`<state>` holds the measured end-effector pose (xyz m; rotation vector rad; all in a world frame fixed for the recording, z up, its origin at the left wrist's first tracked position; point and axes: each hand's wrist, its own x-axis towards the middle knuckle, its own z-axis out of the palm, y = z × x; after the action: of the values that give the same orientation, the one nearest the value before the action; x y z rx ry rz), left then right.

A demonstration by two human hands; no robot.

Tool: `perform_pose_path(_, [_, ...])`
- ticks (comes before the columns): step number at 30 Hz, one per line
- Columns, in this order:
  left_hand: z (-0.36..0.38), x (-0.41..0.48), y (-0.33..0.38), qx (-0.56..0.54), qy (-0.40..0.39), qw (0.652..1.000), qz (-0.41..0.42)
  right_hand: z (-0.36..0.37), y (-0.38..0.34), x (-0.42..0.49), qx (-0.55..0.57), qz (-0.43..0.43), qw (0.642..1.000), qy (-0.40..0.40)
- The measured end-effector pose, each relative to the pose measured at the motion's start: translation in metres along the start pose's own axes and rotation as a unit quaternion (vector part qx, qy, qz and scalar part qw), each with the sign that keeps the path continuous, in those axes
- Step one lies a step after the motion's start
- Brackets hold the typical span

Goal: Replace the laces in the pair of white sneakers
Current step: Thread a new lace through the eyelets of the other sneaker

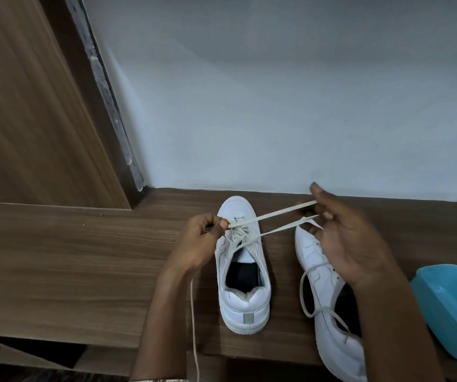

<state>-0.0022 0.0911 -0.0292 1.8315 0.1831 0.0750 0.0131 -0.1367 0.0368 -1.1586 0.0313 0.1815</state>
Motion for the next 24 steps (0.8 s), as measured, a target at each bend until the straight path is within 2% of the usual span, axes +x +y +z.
perform_pose_path(3, [0.0,-0.001,0.0,-0.004,-0.002,1.0,-0.006,-0.013,-0.007,0.001,0.105,0.007,0.993,0.054])
perform_pose_path(6, [0.0,0.0,0.0,-0.004,0.006,1.0,-0.016,-0.031,-0.009,0.003,0.223,-0.002,0.969,0.11])
perform_pose_path(9, [0.0,-0.001,0.001,-0.015,0.006,1.0,-0.024,-0.042,-0.01,0.005,0.223,-0.036,0.963,0.151])
perform_pose_path(12, [0.002,-0.002,0.007,-0.04,0.002,0.998,-0.042,-0.039,-0.006,0.005,0.102,-0.068,0.983,0.138])
perform_pose_path(14, [0.004,-0.003,0.011,-0.045,0.001,0.998,-0.05,-0.031,0.0,0.005,-0.04,-0.097,0.988,0.111])
perform_pose_path(15, [0.004,-0.003,0.012,-0.049,0.001,0.997,-0.054,-0.027,0.005,0.006,-0.138,-0.116,0.978,0.104])
perform_pose_path(18, [0.006,-0.007,0.019,-0.075,-0.009,0.995,-0.065,-0.01,0.02,0.009,-0.387,-0.168,0.904,0.071])
perform_pose_path(19, [0.006,-0.007,0.021,-0.084,-0.014,0.994,-0.066,-0.002,0.025,0.008,-0.416,-0.176,0.891,0.042])
perform_pose_path(22, [0.009,-0.009,0.026,-0.114,-0.026,0.991,-0.059,0.021,0.042,0.006,-0.405,-0.134,0.9,-0.09])
perform_pose_path(24, [0.01,-0.009,0.027,-0.135,-0.029,0.989,-0.06,0.032,0.055,0.006,-0.43,-0.136,0.884,-0.127])
